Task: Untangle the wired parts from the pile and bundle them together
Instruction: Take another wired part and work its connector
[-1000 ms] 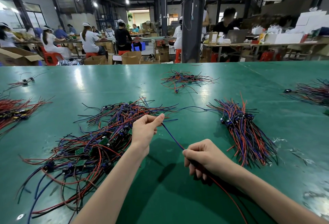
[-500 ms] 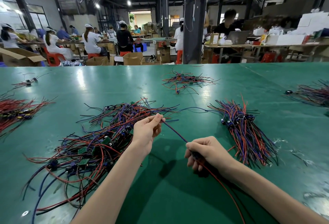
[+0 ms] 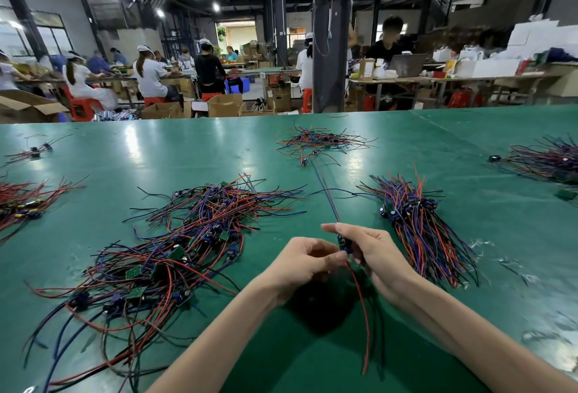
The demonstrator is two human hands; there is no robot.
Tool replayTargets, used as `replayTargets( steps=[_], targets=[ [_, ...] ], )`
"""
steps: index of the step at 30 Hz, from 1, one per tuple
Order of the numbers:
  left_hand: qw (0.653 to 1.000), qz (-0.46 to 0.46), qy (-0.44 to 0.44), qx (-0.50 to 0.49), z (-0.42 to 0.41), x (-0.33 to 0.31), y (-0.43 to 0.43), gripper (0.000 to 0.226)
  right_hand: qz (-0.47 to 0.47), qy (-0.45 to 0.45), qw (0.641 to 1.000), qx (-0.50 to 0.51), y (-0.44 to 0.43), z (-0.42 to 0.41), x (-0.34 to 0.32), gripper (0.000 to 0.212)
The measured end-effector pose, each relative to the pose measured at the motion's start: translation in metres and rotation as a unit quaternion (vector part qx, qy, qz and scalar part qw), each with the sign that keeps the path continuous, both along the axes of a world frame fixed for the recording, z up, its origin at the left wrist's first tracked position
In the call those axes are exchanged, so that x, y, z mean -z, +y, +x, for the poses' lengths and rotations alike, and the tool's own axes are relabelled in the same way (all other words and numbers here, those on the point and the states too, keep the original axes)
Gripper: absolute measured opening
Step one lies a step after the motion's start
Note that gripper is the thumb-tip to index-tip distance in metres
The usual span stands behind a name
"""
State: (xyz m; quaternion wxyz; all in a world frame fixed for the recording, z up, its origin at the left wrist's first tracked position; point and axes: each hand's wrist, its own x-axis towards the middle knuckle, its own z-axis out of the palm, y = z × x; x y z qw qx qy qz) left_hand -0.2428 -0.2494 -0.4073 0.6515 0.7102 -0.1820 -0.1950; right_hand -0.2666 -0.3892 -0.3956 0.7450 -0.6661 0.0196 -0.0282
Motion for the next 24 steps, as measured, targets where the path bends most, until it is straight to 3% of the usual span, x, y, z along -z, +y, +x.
replayTargets(
  steps=[4, 10, 16, 24],
  targets=[
    [0.999, -0.023, 0.008, 0.027, -0.0044, -0.0018, 0.0016, 0.006, 0.028, 0.009, 0.999, -0.018, 0.0018, 0.0009, 0.0029, 0.020],
    [0.999, -0.019, -0.019, -0.029, -0.0016, -0.0026, 0.0046, 0.015, 0.026, 0.001, 1.000, -0.014, 0.0037, 0.0017, 0.0049, 0.016],
    [0.991, -0.041, 0.002, -0.125, 0.0044, -0.0056, 0.0079, 0.010, -0.071, 0.001, 0.996, -0.055, 0.0053, -0.0030, 0.0069, 0.012],
    [0.991, -0.077, 0.039, -0.101, 0.0028, -0.0052, 0.0080, 0.007, -0.068, 0.005, 0.995, -0.066, 0.0026, -0.0043, 0.0073, 0.017]
  ],
)
